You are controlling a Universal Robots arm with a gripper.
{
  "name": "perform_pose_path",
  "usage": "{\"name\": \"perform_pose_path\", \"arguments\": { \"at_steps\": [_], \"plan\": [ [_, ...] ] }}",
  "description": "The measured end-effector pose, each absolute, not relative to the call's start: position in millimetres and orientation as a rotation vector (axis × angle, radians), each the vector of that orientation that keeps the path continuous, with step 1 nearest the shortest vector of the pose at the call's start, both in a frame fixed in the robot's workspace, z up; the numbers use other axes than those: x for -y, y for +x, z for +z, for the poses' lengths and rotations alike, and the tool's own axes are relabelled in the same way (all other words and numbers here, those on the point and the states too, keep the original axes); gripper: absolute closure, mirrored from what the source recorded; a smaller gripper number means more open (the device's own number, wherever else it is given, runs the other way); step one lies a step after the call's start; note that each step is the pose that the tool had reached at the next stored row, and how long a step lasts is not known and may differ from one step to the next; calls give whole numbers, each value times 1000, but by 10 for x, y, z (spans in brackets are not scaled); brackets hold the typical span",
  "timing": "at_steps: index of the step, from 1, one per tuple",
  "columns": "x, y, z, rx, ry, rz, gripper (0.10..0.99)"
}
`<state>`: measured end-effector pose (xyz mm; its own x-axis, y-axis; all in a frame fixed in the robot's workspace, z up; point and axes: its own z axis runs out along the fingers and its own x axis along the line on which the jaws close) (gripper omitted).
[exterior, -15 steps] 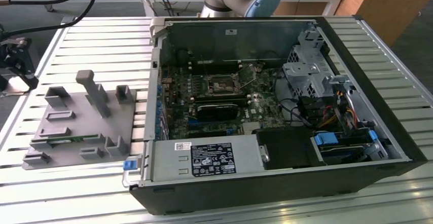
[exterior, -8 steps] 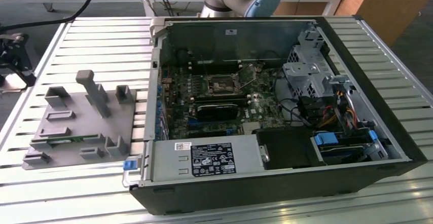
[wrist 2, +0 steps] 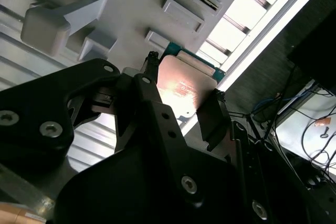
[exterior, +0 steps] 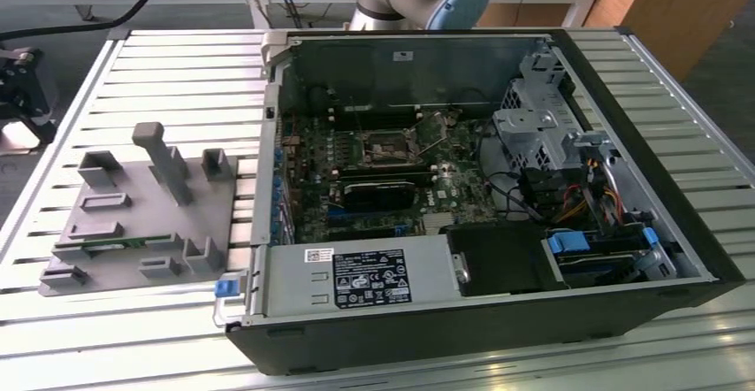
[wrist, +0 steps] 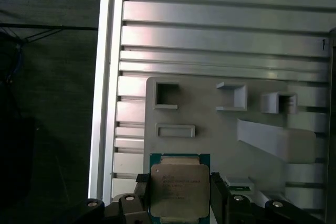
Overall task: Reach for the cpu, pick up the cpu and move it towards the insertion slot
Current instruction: 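Pick up the cpu and move it towards the insertion slot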
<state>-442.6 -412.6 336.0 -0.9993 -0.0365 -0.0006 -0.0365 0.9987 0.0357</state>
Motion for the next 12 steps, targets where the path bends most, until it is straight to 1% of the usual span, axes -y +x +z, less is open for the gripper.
{"name": "perform_pose_path", "arguments": {
  "at_steps": [12],
  "plan": [
    [4126,-4426,3517,3141,57,-51,541]
  ]
}}
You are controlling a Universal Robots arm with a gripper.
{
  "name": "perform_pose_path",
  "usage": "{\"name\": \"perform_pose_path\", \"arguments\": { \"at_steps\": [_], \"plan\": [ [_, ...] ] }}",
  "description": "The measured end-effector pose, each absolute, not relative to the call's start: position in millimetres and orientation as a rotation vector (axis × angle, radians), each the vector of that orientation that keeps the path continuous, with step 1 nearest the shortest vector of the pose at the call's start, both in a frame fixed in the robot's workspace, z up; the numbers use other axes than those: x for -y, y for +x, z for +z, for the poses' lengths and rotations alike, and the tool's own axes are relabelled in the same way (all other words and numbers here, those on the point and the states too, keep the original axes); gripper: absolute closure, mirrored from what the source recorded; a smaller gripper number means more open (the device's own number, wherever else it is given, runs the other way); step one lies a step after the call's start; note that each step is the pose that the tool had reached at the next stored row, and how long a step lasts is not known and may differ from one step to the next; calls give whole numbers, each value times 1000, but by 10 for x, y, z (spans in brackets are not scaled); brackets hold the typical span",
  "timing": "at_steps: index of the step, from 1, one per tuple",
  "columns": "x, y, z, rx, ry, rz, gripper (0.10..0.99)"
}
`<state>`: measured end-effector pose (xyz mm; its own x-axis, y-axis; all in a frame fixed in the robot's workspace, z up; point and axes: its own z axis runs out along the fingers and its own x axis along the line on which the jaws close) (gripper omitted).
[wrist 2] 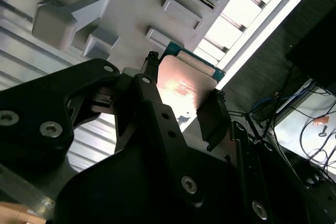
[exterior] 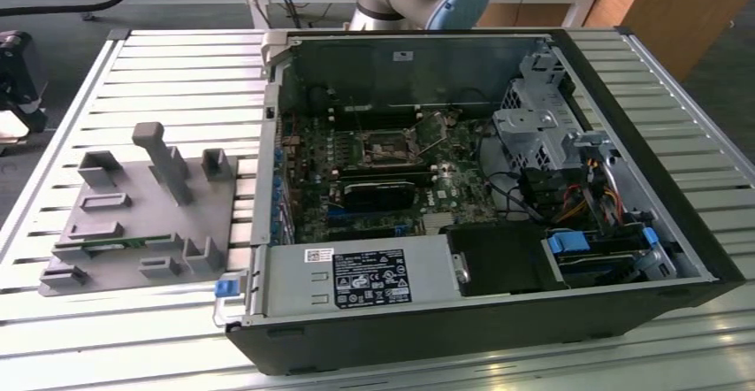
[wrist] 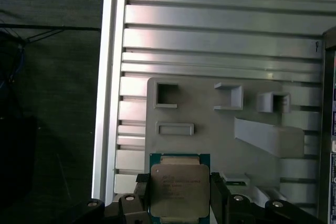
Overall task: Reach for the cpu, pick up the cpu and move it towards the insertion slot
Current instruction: 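Pick up the cpu and move it towards the insertion slot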
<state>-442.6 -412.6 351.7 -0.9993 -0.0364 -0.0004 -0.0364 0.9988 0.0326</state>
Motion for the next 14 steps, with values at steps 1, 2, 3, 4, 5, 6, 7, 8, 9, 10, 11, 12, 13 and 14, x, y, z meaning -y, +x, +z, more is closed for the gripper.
{"name": "perform_pose_path", "arguments": {
  "at_steps": [1,2,3,4,5,6,7,8,9,10,11,12,13,14],
  "plan": [
    [4126,-4426,3530,3140,57,-51,541],
    [4126,-4426,3542,3141,57,-51,541],
    [4126,-4426,3555,3140,57,-50,541],
    [4126,-4426,3567,3141,57,-50,541],
    [4126,-4426,3579,3140,57,-49,541],
    [4126,-4426,3590,3141,57,-49,541],
    [4126,-4426,3600,3141,57,-48,541],
    [4126,-4426,3611,3141,57,-48,541],
    [4126,-4426,3621,3141,57,-47,541],
    [4126,-4426,3631,3141,57,-47,541],
    [4126,-4426,3642,3141,57,-46,541],
    [4126,-4426,3654,3141,57,-46,541],
    [4126,-4426,3665,3141,57,-45,541],
    [4126,-4426,3676,3141,57,-45,541]
  ]
}}
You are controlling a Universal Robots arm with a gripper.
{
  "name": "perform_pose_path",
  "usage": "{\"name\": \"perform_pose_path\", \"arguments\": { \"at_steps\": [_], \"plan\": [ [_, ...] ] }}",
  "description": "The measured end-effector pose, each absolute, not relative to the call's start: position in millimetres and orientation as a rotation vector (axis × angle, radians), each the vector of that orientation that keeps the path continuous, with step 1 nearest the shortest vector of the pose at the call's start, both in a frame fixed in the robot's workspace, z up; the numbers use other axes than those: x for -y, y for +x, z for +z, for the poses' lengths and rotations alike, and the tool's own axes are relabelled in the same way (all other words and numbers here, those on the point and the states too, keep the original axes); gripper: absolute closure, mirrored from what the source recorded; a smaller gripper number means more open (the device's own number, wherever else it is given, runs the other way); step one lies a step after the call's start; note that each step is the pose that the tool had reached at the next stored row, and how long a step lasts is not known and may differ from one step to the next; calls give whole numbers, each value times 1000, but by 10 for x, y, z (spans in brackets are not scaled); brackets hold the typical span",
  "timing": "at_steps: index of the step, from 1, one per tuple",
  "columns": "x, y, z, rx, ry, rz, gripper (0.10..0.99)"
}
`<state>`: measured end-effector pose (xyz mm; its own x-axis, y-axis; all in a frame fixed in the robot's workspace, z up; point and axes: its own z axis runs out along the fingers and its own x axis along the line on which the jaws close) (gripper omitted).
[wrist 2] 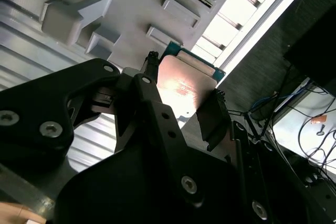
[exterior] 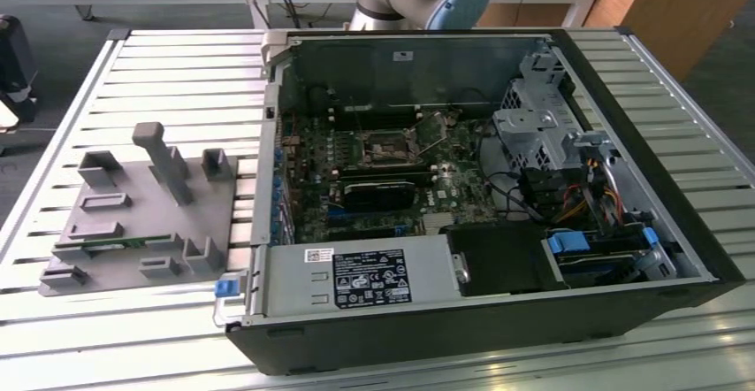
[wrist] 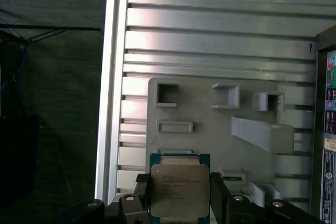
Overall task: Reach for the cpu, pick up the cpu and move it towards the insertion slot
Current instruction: 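Pick up the cpu and move it towards the insertion slot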
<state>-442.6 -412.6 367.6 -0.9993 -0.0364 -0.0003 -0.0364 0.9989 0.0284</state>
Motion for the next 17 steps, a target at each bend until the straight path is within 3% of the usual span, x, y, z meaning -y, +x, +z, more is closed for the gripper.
{"name": "perform_pose_path", "arguments": {
  "at_steps": [17],
  "plan": [
    [4126,-4426,3852,3141,57,-35,541]
  ]
}}
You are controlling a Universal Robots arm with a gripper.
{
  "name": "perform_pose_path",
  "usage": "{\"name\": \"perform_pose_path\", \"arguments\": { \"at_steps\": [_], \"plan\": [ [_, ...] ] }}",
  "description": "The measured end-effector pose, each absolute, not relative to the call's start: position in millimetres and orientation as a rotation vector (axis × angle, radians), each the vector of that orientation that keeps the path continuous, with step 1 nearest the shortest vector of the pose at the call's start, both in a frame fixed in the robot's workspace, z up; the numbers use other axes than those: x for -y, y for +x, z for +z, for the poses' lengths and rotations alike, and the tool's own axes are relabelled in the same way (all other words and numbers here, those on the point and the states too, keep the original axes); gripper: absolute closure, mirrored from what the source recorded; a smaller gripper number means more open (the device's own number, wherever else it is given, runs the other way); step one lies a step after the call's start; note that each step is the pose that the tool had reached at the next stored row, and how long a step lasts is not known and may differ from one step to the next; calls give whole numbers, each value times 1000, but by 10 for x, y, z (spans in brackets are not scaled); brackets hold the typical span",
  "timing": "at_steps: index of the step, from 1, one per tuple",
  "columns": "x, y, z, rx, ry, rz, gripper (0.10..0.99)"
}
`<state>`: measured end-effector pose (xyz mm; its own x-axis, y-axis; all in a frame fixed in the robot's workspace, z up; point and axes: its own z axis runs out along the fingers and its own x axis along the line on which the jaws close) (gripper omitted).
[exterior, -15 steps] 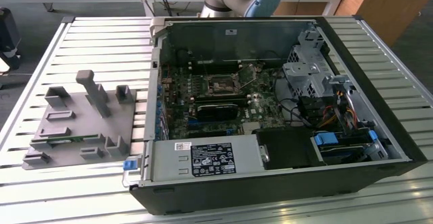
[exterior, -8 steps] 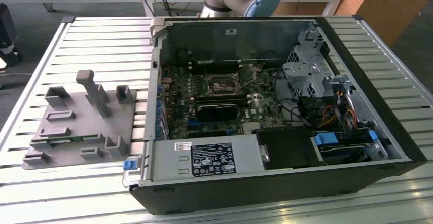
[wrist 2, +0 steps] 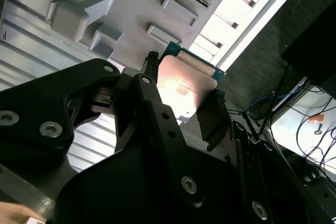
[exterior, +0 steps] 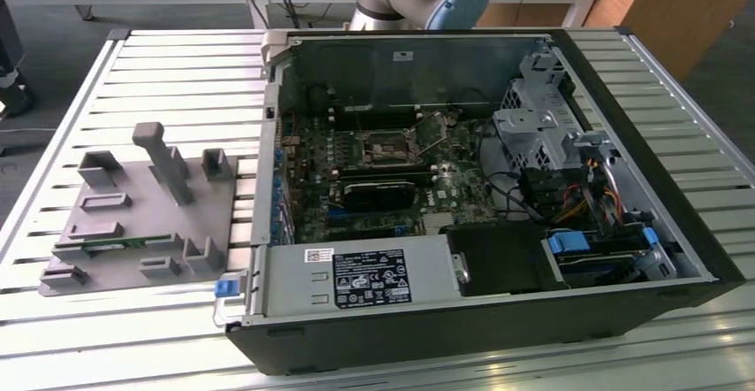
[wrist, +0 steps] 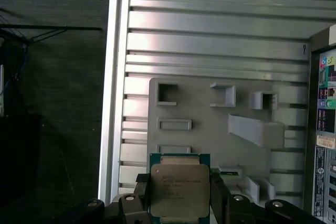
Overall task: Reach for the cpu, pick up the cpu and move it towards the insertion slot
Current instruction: 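Pick up the cpu and move it towards the insertion slot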
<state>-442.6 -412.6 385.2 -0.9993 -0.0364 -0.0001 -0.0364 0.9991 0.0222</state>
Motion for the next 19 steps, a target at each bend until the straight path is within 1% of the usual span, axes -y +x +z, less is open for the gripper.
{"name": "perform_pose_path", "arguments": {
  "at_steps": [12,19],
  "plan": [
    [4125,-4426,3955,3141,57,-28,541],
    [4125,-4426,4075,3141,57,-24,541]
  ]
}}
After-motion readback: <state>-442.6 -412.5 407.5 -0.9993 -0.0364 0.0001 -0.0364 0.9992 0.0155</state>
